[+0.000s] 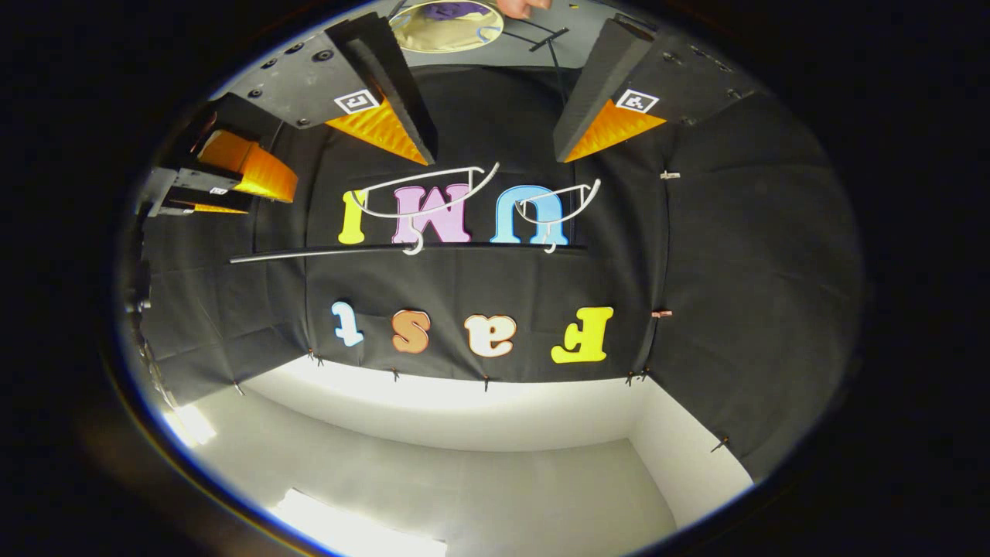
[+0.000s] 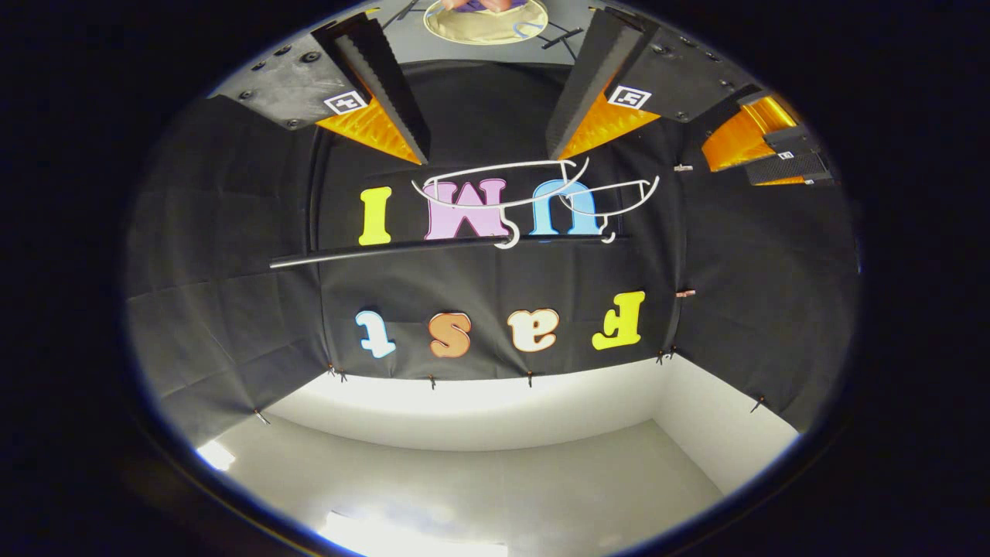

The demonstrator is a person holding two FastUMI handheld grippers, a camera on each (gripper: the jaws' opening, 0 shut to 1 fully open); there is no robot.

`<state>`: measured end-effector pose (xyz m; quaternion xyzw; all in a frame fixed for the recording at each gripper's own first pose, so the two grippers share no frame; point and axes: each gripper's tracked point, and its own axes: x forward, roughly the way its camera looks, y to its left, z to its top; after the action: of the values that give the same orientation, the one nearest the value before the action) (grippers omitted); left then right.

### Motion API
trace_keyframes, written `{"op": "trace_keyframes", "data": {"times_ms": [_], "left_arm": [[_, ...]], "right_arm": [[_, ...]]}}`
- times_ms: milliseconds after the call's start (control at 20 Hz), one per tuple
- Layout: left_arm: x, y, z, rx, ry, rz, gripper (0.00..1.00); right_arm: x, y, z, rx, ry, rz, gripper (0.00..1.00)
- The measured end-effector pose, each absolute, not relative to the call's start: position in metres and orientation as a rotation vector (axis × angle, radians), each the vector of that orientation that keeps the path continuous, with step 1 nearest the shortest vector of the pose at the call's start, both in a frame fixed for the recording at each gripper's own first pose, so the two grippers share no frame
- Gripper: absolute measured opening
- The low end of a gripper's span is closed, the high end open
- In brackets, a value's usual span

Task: Grasp the clothes on the hanger with both hands and then place them into the laundry hamper below.

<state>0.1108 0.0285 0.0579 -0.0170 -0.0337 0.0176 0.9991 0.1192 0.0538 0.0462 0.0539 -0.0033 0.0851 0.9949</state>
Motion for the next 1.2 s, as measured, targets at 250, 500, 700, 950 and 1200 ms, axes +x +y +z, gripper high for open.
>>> {"op": "trace_keyframes", "data": {"times_ms": [250, 500, 700, 950, 1200], "left_arm": [[0.110, 0.027, 0.059, -0.024, -0.065, 0.027, 0.95], [0.111, 0.022, 0.061, -0.031, -0.069, -0.004, 0.95], [0.112, 0.018, 0.063, -0.013, -0.078, -0.007, 0.95], [0.112, 0.017, 0.061, -0.014, -0.070, -0.013, 0.95], [0.113, 0.015, 0.061, -0.021, -0.068, -0.017, 0.95]], "right_arm": [[0.115, 0.053, 0.051, 0.109, -0.016, 0.163, 0.96], [0.116, 0.048, 0.048, 0.092, -0.018, 0.139, 0.96], [0.115, 0.048, 0.046, 0.071, -0.020, 0.133, 0.97], [0.116, 0.051, 0.050, 0.060, -0.033, 0.138, 0.97], [0.115, 0.050, 0.047, 0.062, -0.026, 0.138, 0.97]]}}
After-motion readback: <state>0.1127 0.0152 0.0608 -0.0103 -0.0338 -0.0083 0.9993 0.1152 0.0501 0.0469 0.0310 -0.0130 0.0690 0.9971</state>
